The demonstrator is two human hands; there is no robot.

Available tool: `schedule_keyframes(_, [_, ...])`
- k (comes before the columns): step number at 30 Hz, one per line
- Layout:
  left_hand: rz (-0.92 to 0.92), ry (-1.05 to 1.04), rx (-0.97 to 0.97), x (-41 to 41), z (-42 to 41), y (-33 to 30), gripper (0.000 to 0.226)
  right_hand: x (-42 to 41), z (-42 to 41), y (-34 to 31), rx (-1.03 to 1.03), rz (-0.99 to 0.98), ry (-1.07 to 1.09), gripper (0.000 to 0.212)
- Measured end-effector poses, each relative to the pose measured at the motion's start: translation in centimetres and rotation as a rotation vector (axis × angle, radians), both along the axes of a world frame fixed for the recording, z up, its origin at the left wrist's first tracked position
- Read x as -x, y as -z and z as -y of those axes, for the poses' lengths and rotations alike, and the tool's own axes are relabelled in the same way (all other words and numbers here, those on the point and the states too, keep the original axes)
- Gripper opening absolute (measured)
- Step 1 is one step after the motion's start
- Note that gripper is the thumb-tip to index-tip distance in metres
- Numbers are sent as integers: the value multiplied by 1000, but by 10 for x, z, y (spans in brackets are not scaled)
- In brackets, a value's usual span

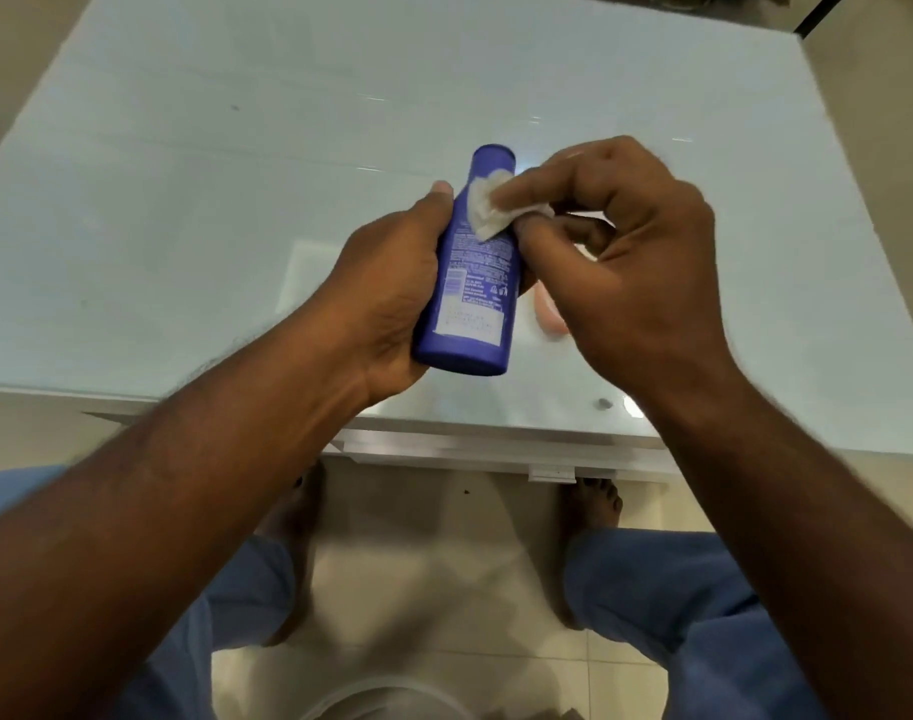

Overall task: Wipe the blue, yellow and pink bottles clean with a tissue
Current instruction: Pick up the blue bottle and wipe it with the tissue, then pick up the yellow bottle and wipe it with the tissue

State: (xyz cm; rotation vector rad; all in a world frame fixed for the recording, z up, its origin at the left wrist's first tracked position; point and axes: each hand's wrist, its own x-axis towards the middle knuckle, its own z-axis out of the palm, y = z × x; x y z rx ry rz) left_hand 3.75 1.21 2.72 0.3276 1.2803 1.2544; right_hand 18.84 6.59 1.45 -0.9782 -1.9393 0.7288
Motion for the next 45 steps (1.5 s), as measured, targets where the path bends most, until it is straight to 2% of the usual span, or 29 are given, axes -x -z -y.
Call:
schedule_keyframes(4, [-121, -67, -3, 5, -4, 2, 35, 5, 8, 0, 63, 27, -99, 14])
schedule_keyframes(8, [-34, -115, -13, 20, -13, 3, 46, 6, 14, -6, 165, 103, -212, 13])
schedule_keyframes(10, [26, -145, 9, 30, -17, 4, 46, 3, 9, -10, 239, 9, -121, 18])
schedule_keyframes(12, [1, -165, 30, 39, -20, 4, 32, -5, 0, -12, 344, -180, 8, 25])
schedule_keyframes(14, [-189, -125, 78, 47, -22, 7, 14, -12, -9, -15, 379, -286, 132, 25])
schedule_keyframes(17, [-743, 135, 127, 52, -22, 15, 63, -20, -13, -15, 262, -200, 256, 23])
schedule_keyframes(18, [-868, 187, 130, 52, -22, 15, 70, -20, -12, -14, 211, -159, 266, 22])
schedule_keyframes(20, [-1002, 259, 135, 53, -22, 19, 71, -20, -9, -15, 147, -112, 256, 19])
schedule_keyframes(28, [-1094, 429, 204, 46, -22, 29, 77, -19, -10, -12, 128, -74, 250, 18])
schedule_keyframes(37, [-1424, 554, 153, 51, -19, 35, 63, -19, -12, -14, 153, -84, 251, 18])
schedule_keyframes(45, [-1442, 817, 154, 53, -6, 27, 96, -15, -10, -15, 194, -122, 253, 19])
